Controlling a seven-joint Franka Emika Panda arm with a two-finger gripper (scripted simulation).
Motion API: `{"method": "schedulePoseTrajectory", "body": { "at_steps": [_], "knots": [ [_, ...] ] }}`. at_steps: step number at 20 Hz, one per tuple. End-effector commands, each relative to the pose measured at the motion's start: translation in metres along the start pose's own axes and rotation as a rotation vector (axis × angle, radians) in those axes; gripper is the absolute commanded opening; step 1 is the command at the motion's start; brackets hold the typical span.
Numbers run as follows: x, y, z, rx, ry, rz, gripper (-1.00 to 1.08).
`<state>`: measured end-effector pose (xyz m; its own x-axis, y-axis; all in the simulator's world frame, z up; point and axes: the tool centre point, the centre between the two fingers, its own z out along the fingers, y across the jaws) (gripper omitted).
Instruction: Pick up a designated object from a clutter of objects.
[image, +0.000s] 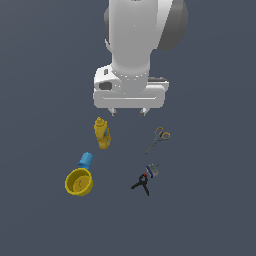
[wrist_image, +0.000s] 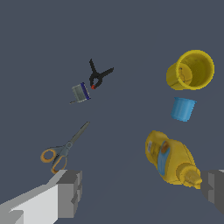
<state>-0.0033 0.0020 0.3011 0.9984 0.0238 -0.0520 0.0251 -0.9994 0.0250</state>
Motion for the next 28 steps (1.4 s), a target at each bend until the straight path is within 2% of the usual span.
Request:
{"method": "schedulePoseTrajectory", "body": {
  "at_steps": [1,10,19,28],
  "knots": [
    [0.002,0.004,0.004,0.002,0.0,0.005,1.0],
    [0.026,0.041,0.047,0.023,0.01,0.057,1.0],
    [0.052,0.118,0.133,0.041,0.031,0.16,1.0],
    [0.053,0.178,0.199,0.036,0.045,0.237,1.0]
  ]
}}
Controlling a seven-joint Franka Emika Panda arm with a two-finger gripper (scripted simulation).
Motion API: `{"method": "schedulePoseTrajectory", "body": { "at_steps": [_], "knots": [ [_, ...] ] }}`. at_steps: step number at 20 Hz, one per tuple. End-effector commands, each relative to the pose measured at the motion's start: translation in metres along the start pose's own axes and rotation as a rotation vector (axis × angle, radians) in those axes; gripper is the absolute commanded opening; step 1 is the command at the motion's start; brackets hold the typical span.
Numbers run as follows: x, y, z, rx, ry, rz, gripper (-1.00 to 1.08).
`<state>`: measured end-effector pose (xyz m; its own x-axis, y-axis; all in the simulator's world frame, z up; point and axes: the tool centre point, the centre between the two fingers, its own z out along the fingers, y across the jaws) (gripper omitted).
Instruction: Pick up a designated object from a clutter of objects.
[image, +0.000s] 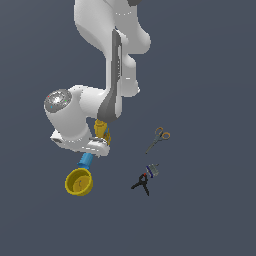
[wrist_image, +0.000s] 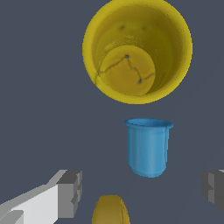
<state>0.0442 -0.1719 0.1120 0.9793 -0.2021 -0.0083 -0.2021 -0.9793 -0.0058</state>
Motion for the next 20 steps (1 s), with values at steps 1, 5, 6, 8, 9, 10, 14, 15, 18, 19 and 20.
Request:
{"method": "schedulePoseTrajectory", "body": {
  "at_steps": [1,5,6,8,9,10,14,15,18,19,20],
  "knots": [
    [0.002,0.012,0.013,-0.002,0.005,0.014,1.0],
    [0.002,0.024,0.024,-0.005,0.008,0.028,1.0],
    [0.002,0.025,0.026,-0.005,0.008,0.029,1.0],
    [0.002,0.026,0.027,-0.006,0.008,0.031,1.0],
    [0.002,0.025,0.026,-0.005,0.007,0.03,1.0],
    [0.002,0.025,0.026,-0.005,0.007,0.03,1.0],
    [0.001,0.025,0.035,-0.005,0.007,0.03,1.0],
    [0.001,0.025,0.038,-0.005,0.007,0.03,1.0],
    [0.001,0.026,0.053,-0.006,0.007,0.031,1.0],
    [0.001,0.026,0.059,-0.006,0.007,0.031,1.0],
    [0.001,0.026,0.063,-0.006,0.008,0.031,1.0]
  ]
}}
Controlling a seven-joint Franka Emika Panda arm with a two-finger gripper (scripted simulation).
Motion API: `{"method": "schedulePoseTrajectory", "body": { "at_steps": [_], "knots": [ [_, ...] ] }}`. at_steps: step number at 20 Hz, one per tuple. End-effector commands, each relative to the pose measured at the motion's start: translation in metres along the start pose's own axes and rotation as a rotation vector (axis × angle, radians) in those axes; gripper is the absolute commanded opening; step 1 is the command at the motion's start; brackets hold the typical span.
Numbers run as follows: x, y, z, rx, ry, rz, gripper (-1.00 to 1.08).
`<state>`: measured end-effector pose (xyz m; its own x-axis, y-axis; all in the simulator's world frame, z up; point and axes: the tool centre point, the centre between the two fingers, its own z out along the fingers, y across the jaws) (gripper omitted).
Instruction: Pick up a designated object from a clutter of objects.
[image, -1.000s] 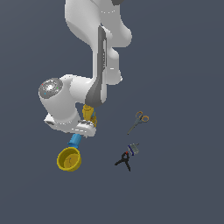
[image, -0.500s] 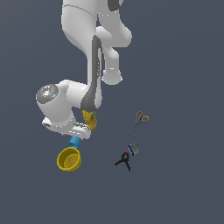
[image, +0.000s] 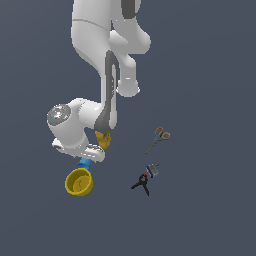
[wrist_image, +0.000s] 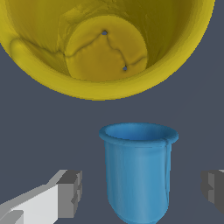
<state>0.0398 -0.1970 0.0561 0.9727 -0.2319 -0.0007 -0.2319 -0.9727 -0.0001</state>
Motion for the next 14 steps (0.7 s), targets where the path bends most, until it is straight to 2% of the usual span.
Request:
{"method": "schedulePoseTrajectory", "body": {
  "at_steps": [1,7,8,14],
  "knots": [
    [-0.0003,0.0003,0.0118,0.0,0.0,0.0,1.0],
    [0.0009,0.0006,0.0215,0.0,0.001,0.0,1.0],
    [0.0009,0.0006,0.0215,0.0,0.001,0.0,-1.0],
    [0.0009,0.0006,0.0215,0.0,0.001,0.0,-1.0]
  ]
}}
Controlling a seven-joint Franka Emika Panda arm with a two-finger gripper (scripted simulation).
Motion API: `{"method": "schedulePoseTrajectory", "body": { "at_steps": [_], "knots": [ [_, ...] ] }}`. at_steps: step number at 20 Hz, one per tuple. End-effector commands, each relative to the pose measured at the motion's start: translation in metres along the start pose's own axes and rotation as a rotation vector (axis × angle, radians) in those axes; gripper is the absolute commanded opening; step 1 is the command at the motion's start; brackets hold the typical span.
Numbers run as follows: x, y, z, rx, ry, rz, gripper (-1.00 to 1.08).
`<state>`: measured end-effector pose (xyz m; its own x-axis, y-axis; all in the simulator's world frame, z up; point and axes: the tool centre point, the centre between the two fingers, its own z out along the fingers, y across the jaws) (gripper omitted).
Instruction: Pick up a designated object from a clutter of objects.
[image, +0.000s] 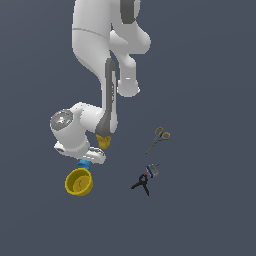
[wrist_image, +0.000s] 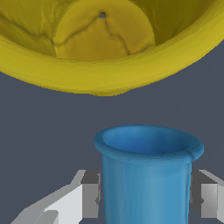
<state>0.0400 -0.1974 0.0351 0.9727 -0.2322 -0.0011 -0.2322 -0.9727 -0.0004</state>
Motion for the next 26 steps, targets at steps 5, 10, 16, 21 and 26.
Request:
{"method": "schedulePoseTrajectory", "body": {
  "at_steps": [5,10,16,21,26],
  "knots": [
    [0.0,0.0,0.0,0.0,0.0,0.0,-1.0],
    [-0.004,-0.006,-0.006,0.0,0.0,0.0,-1.0],
    [-0.017,-0.025,-0.023,0.0,0.0,0.0,-1.0],
    [-0.035,-0.05,-0.048,0.0,0.001,0.0,-1.0],
    [-0.059,-0.085,-0.081,0.0,0.001,0.0,-1.0]
  ]
}}
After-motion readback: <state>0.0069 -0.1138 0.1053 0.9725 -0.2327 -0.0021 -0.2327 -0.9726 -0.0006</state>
